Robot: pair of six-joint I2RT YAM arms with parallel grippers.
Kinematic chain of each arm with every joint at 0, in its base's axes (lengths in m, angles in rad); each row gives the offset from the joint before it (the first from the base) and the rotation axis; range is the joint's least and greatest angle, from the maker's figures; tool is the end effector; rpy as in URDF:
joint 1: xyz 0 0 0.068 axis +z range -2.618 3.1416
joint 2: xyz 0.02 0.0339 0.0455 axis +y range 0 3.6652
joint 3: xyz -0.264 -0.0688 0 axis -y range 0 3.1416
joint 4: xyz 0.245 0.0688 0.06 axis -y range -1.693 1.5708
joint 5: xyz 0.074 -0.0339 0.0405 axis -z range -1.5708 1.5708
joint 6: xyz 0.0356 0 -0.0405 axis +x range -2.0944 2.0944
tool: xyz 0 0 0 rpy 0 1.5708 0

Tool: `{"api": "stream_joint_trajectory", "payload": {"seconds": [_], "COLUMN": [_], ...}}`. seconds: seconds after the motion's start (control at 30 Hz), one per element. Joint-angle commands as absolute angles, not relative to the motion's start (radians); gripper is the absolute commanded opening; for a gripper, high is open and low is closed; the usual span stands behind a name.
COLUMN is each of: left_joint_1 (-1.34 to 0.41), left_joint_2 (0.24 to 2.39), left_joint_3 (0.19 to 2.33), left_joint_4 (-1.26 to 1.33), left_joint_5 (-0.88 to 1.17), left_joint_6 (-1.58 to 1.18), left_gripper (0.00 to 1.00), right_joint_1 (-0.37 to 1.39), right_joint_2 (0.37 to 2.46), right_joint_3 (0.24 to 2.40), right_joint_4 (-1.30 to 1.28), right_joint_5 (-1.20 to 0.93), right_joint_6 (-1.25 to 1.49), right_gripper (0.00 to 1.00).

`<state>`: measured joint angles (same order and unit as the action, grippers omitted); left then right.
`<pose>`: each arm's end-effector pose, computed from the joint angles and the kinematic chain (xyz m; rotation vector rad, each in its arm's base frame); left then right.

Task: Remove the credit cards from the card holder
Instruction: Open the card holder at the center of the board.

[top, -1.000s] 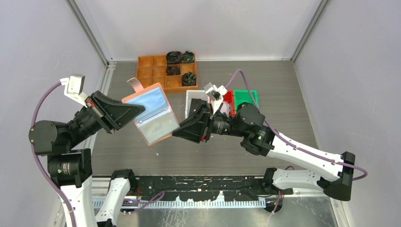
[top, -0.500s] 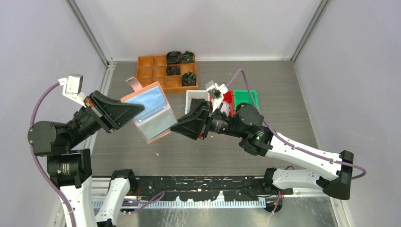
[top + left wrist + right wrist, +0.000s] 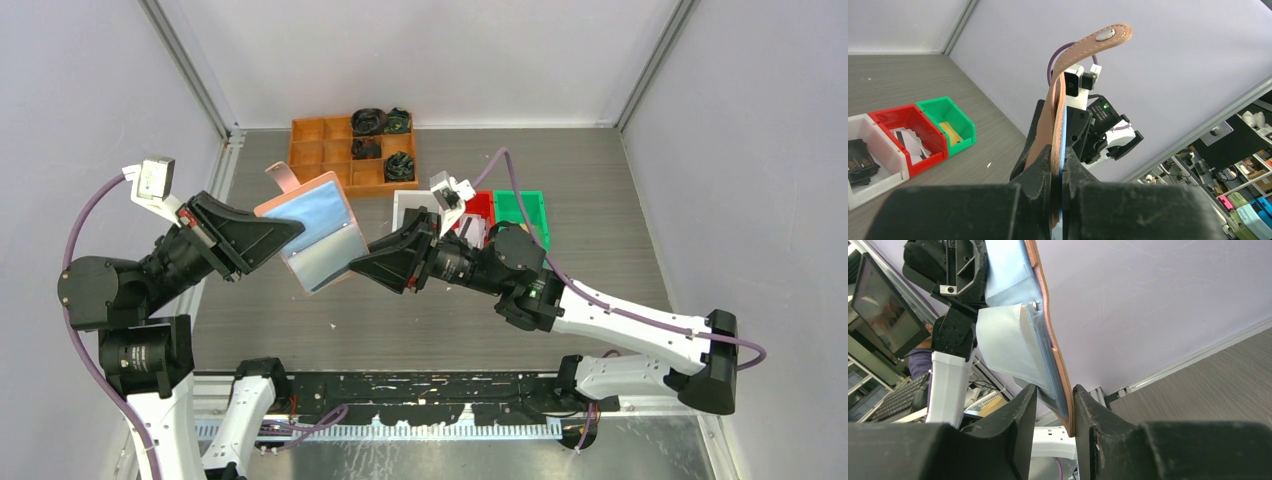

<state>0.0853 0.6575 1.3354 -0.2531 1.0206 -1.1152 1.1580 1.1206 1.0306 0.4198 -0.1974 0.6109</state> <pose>0.0510 -0.0261 0.5134 0.1722 1.4997 -1.4259 0.0969 0.2387 0.4242 -0.5725 1.3128 1.6247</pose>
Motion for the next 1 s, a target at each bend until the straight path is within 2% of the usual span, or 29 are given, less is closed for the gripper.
{"api": "stream_joint_trajectory", "payload": {"seconds": [0.0,0.13,0.27,0.33,0.43,0.47,0.5,0.57,0.6,0.63,0.73,0.87,0.97], "left_joint_1": [0.085,0.085,0.085,0.085,0.085,0.085,0.085,0.085,0.085,0.086,0.085,0.086,0.085], "left_joint_2": [0.664,0.661,0.658,0.659,0.658,0.657,0.655,0.654,0.652,0.653,0.639,0.604,0.587], "left_joint_3": [1.371,1.365,1.361,1.359,1.356,1.355,1.351,1.340,1.334,1.333,1.333,1.309,1.316], "left_joint_4": [-0.217,-0.222,-0.225,-0.223,-0.224,-0.226,-0.229,-0.227,-0.232,-0.248,-0.310,-0.309,-0.415], "left_joint_5": [1.022,1.028,1.034,1.036,1.040,1.043,1.046,1.076,1.097,1.113,1.162,1.236,1.256], "left_joint_6": [-1.127,-1.124,-1.126,-1.126,-1.119,-1.112,-1.098,-1.064,-1.030,-0.998,-0.887,-0.778,-0.632], "left_gripper": [0.00,0.00,0.00,0.00,0.00,0.02,0.10,0.48,0.61,0.71,0.78,0.77,0.73], "right_joint_1": [1.175,1.176,1.176,1.176,1.175,1.176,1.175,1.175,1.175,1.176,1.176,1.176,1.175], "right_joint_2": [1.137,1.152,1.162,1.170,1.183,1.184,1.183,1.175,1.168,1.158,1.132,1.100,1.089], "right_joint_3": [1.057,1.046,1.068,1.087,1.108,1.109,1.110,1.112,1.115,1.120,1.136,1.139,1.152], "right_joint_4": [0.555,0.632,0.639,0.631,0.622,0.621,0.618,0.613,0.600,0.580,0.522,0.493,0.469], "right_joint_5": [-0.158,-0.178,-0.185,-0.203,-0.220,-0.219,-0.215,-0.207,-0.199,-0.189,-0.172,-0.164,-0.170], "right_joint_6": [0.613,0.648,0.647,0.642,0.653,0.660,0.669,0.681,0.682,0.683,0.678,0.688,0.696], "right_gripper": [0.38,0.46,0.44,0.33,0.04,0.01,0.01,0.01,0.01,0.01,0.01,0.01,0.01]}}
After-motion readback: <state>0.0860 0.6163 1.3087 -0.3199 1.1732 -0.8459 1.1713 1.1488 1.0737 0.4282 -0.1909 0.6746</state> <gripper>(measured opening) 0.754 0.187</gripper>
